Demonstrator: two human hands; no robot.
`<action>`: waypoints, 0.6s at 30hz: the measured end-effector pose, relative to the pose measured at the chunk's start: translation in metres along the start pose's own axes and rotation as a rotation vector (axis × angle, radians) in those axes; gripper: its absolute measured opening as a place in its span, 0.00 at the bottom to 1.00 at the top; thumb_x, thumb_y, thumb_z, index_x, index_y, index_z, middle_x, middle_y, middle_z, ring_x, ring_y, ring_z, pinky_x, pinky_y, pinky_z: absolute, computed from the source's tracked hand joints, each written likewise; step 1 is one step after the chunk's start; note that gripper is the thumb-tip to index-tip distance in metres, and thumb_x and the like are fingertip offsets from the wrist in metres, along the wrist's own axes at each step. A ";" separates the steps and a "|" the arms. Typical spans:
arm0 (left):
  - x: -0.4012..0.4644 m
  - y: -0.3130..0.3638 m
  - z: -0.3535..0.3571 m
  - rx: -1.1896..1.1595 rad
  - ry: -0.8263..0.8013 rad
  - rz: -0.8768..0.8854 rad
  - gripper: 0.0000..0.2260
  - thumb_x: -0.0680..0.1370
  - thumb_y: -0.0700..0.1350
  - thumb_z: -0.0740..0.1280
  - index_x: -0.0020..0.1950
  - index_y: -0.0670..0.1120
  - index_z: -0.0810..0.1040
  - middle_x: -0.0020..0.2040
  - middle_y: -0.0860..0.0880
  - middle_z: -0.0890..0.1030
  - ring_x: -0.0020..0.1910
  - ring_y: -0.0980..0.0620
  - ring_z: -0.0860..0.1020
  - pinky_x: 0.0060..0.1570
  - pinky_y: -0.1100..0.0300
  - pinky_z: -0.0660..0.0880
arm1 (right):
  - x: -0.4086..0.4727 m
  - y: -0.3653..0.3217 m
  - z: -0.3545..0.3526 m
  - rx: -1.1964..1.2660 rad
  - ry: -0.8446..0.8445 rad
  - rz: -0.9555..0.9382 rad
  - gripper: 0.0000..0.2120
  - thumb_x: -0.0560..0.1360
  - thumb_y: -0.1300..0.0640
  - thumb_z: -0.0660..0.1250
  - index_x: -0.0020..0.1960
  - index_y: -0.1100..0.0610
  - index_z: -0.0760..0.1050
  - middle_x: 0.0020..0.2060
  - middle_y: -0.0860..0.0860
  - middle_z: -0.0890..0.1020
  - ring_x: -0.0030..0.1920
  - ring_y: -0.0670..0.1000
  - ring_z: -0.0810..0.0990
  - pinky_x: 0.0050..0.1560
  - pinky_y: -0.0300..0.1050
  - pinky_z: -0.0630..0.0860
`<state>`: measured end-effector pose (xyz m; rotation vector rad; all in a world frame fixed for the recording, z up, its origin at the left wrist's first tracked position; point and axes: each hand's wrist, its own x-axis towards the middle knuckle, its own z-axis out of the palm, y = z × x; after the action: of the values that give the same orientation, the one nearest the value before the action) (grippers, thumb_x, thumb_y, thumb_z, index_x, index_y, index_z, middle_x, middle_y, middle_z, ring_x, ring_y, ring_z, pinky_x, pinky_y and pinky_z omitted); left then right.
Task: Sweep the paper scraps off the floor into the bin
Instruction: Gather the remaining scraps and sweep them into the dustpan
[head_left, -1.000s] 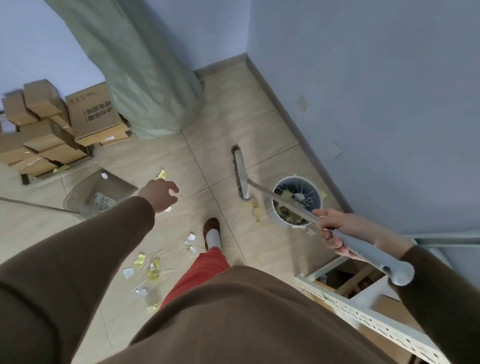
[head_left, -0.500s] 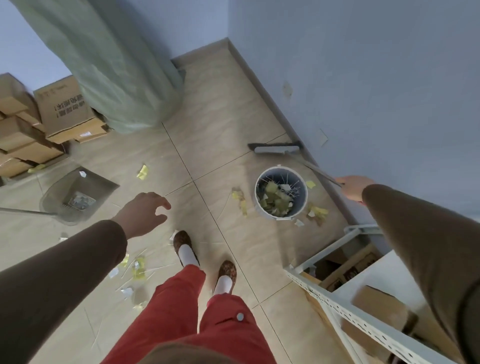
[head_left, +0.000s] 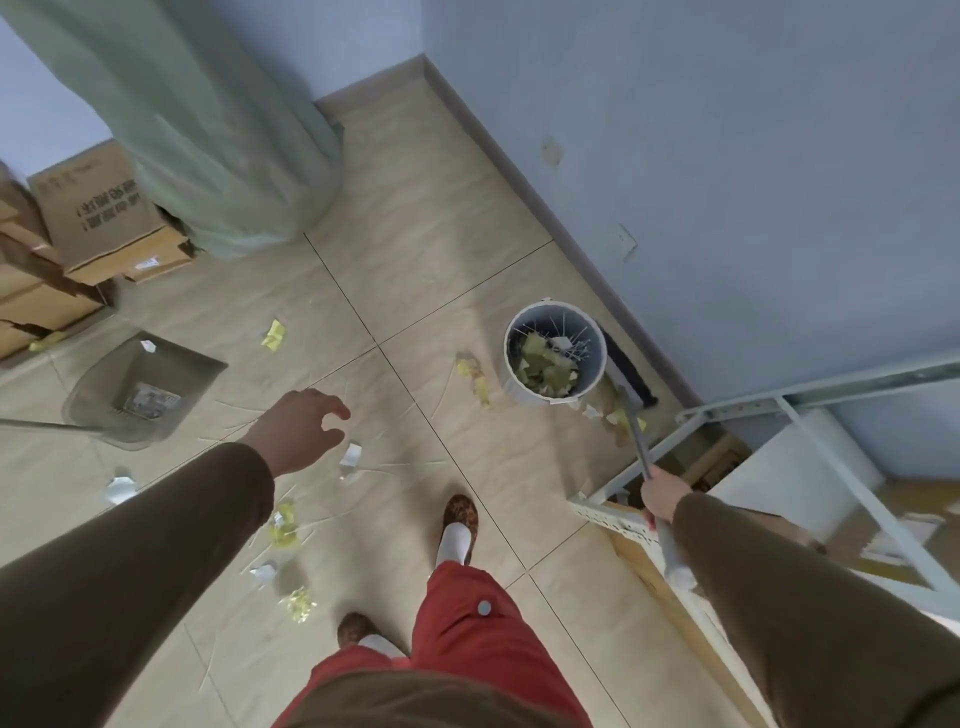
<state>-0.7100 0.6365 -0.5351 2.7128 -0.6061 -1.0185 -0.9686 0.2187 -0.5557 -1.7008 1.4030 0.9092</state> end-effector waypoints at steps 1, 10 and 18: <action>-0.004 0.000 0.001 -0.005 0.002 0.006 0.13 0.78 0.48 0.69 0.63 0.54 0.79 0.64 0.49 0.77 0.64 0.46 0.72 0.65 0.52 0.69 | -0.011 -0.002 0.018 0.045 -0.025 0.000 0.24 0.81 0.68 0.54 0.77 0.61 0.60 0.37 0.52 0.68 0.33 0.50 0.70 0.31 0.44 0.70; -0.071 -0.026 0.027 -0.034 -0.004 0.068 0.13 0.78 0.48 0.68 0.63 0.52 0.79 0.61 0.47 0.77 0.58 0.46 0.74 0.61 0.53 0.71 | -0.143 -0.010 0.157 0.532 -0.016 0.128 0.08 0.85 0.58 0.50 0.58 0.60 0.65 0.34 0.55 0.69 0.29 0.49 0.68 0.29 0.41 0.67; -0.132 -0.070 0.052 -0.079 0.008 0.043 0.13 0.78 0.48 0.69 0.62 0.52 0.80 0.60 0.46 0.79 0.54 0.47 0.76 0.58 0.54 0.71 | -0.191 0.027 0.231 0.605 -0.201 0.140 0.08 0.82 0.63 0.51 0.47 0.59 0.67 0.33 0.54 0.70 0.25 0.48 0.70 0.20 0.36 0.69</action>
<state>-0.8131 0.7554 -0.5176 2.6227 -0.6062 -0.9992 -1.0391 0.5062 -0.5020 -1.0430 1.4796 0.6182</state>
